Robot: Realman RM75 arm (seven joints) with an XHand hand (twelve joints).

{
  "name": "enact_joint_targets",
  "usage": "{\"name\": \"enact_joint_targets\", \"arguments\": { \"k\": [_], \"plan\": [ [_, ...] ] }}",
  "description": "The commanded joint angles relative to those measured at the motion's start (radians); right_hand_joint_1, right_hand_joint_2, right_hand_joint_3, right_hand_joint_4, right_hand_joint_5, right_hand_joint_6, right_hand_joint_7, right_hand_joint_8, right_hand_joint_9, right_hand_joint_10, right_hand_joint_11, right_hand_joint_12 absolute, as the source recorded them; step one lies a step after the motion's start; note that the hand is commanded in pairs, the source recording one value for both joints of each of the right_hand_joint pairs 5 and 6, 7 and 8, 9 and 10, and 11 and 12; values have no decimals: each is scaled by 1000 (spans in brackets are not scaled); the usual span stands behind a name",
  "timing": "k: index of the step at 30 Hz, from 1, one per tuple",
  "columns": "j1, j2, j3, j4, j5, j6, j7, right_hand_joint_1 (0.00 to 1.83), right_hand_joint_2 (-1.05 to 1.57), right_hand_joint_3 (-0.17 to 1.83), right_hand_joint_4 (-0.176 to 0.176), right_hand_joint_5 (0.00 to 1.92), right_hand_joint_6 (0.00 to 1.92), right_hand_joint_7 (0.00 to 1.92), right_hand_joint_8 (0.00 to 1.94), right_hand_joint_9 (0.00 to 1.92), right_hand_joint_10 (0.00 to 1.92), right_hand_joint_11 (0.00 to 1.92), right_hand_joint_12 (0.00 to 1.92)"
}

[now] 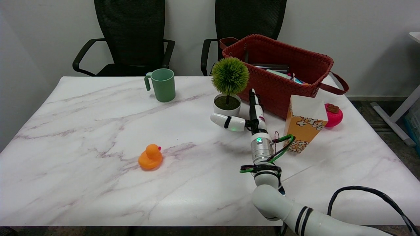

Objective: Pick up the potted plant.

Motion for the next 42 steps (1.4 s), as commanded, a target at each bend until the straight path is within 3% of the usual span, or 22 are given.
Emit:
{"name": "enact_joint_targets", "arguments": {
  "k": [1, 33, 42],
  "plan": [
    [66, -2, -5, -73, 29, -45, 41, 1101, 70, 341, 0, 0, 0, 0, 0, 0, 0, 0, 0],
    [151, -30, -10, -205, 28, -110, 72, 1105, 147, 218, 0, 0, 0, 0, 0, 15, 15, 0, 0],
    [166, -37, -4, -218, 29, -127, 73, 1135, 280, 111, 0, 0, 0, 27, 27, 128, 128, 0, 0]
  ]
}}
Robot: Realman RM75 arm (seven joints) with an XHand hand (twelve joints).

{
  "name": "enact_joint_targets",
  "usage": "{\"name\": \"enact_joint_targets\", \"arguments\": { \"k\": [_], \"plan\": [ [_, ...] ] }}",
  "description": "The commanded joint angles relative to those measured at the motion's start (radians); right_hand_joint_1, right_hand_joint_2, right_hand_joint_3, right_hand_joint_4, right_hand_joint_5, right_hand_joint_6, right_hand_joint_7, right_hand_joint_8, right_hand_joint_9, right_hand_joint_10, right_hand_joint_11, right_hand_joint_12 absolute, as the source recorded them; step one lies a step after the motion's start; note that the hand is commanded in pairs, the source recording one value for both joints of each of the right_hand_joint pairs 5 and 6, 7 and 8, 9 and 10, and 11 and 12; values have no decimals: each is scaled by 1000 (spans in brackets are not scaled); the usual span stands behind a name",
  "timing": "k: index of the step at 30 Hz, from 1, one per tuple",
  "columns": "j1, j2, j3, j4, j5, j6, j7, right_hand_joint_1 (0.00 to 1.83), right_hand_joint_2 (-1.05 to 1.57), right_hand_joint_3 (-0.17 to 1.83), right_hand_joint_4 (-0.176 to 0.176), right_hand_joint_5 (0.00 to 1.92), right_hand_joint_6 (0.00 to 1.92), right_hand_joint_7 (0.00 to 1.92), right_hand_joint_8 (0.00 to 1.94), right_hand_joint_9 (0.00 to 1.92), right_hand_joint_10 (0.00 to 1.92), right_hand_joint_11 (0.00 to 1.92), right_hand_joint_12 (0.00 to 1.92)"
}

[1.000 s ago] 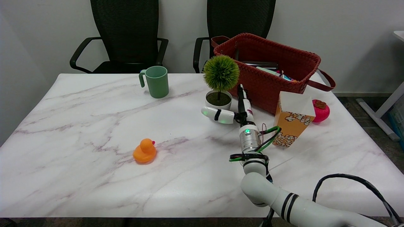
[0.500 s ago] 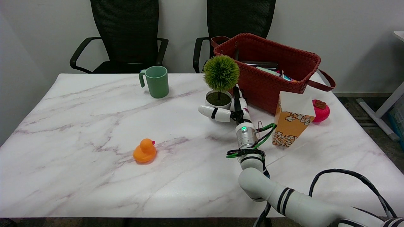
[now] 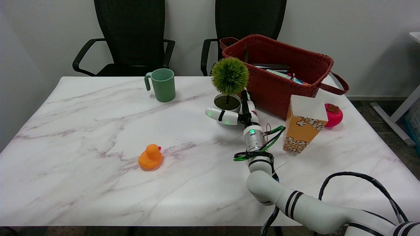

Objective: Pick up the potted plant.

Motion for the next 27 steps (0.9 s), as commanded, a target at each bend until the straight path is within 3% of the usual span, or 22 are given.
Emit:
{"name": "enact_joint_targets", "arguments": {
  "k": [1, 12, 15, 17, 24, 27],
  "plan": [
    [34, -13, 5, -43, 6, -23, 8, 1142, 298, 108, 0, 0, 0, 57, 57, 151, 151, 0, 0],
    [34, -20, 0, -44, 46, -16, 8, 1191, 563, 189, 0, 23, 23, 636, 636, 481, 481, 47, 47],
    [34, -25, 3, -44, 46, -13, 8, 1186, 615, 205, 0, 374, 374, 869, 869, 592, 592, 190, 190],
    [34, -27, 3, -44, 46, -12, 8, 1185, 625, 213, 0, 421, 421, 975, 975, 640, 640, 236, 236],
    [33, -27, -1, -35, 44, -12, 8, 1185, 646, 227, 0, 545, 545, 1090, 1090, 727, 727, 343, 343],
    [33, -27, -1, -25, 39, -12, 8, 1183, 655, 234, 0, 572, 572, 1146, 1146, 876, 876, 397, 397]
  ]
}}
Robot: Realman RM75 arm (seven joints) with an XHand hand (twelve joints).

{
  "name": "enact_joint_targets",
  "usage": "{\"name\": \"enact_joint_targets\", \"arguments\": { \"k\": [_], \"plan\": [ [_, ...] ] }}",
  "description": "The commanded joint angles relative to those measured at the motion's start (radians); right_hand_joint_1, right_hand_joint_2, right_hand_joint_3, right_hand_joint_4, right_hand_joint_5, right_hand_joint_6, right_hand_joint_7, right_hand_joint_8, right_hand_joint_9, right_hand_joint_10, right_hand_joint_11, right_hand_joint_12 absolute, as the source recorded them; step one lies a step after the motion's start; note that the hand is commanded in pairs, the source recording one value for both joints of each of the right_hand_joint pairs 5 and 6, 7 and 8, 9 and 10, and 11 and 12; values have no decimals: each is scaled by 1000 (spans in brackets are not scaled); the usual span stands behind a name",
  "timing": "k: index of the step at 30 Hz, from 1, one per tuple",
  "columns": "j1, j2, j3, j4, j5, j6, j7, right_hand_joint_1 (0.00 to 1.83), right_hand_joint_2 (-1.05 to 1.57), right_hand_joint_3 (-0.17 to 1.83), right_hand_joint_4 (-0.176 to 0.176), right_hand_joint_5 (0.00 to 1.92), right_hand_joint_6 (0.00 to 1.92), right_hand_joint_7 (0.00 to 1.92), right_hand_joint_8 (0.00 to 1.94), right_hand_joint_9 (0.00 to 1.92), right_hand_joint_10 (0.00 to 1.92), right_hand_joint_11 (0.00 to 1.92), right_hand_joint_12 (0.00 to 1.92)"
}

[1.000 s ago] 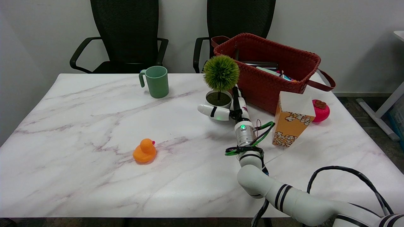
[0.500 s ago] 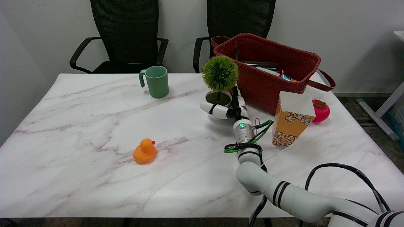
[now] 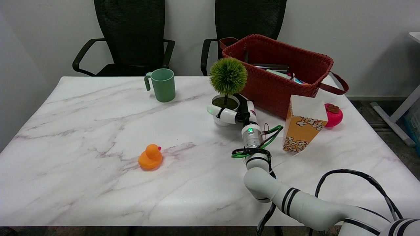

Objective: Pick up the potted plant.

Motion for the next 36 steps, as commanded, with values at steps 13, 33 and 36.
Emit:
{"name": "enact_joint_targets", "arguments": {
  "k": [13, 33, 36],
  "plan": [
    [-1, -7, -2, 77, -13, 15, -9, 1191, 725, 229, 0, 746, 746, 1341, 1341, 1299, 1299, 945, 945],
    [-5, -2, -4, 184, -111, 41, -10, 1213, 755, 285, 0, 832, 832, 1430, 1430, 1402, 1402, 1190, 1190],
    [-4, 1, -1, 215, -137, 42, -11, 1214, 753, 284, 0, 830, 830, 1431, 1431, 1404, 1404, 1204, 1204]
  ]
}}
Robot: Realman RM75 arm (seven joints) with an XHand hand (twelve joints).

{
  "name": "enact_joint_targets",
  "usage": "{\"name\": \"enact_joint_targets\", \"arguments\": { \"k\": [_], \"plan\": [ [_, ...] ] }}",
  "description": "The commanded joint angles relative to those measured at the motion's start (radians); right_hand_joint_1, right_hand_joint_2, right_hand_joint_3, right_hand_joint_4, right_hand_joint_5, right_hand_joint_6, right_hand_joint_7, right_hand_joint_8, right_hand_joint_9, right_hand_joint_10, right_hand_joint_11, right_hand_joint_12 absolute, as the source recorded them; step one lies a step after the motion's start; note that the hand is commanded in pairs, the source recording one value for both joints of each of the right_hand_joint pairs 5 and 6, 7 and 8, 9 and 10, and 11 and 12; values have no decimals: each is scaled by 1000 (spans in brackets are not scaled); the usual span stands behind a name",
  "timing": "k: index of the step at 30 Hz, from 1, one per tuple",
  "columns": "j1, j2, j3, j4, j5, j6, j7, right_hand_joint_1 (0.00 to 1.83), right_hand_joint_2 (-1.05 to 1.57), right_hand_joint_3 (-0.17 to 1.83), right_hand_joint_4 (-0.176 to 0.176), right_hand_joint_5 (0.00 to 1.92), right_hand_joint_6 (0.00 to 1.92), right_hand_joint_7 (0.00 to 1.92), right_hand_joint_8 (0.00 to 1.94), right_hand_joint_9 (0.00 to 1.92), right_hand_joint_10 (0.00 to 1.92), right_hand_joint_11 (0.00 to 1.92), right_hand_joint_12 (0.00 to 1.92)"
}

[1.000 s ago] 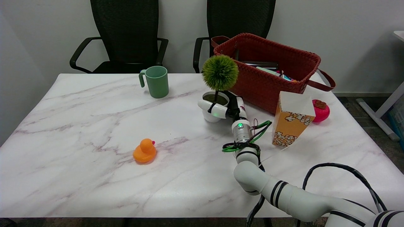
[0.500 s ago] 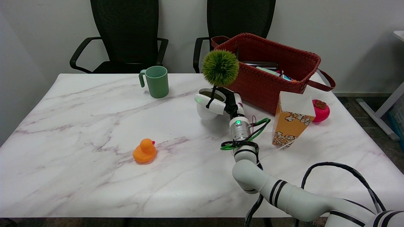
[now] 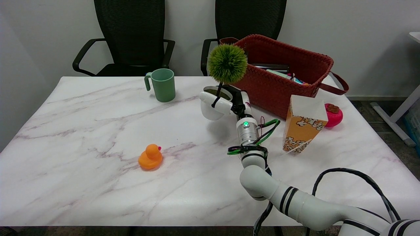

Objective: Pick up the potted plant.

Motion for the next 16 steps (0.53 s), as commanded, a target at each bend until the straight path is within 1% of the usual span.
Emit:
{"name": "enact_joint_targets", "arguments": {
  "k": [1, 16],
  "plan": [
    [0, 7, 7, 124, -110, 22, -6, 1214, 752, 284, 0, 830, 830, 1432, 1432, 1406, 1406, 1207, 1207],
    [32, 16, 25, 178, -189, 37, -7, 1215, 733, 294, 0, 826, 826, 1440, 1440, 1411, 1411, 1252, 1252]
  ]
}}
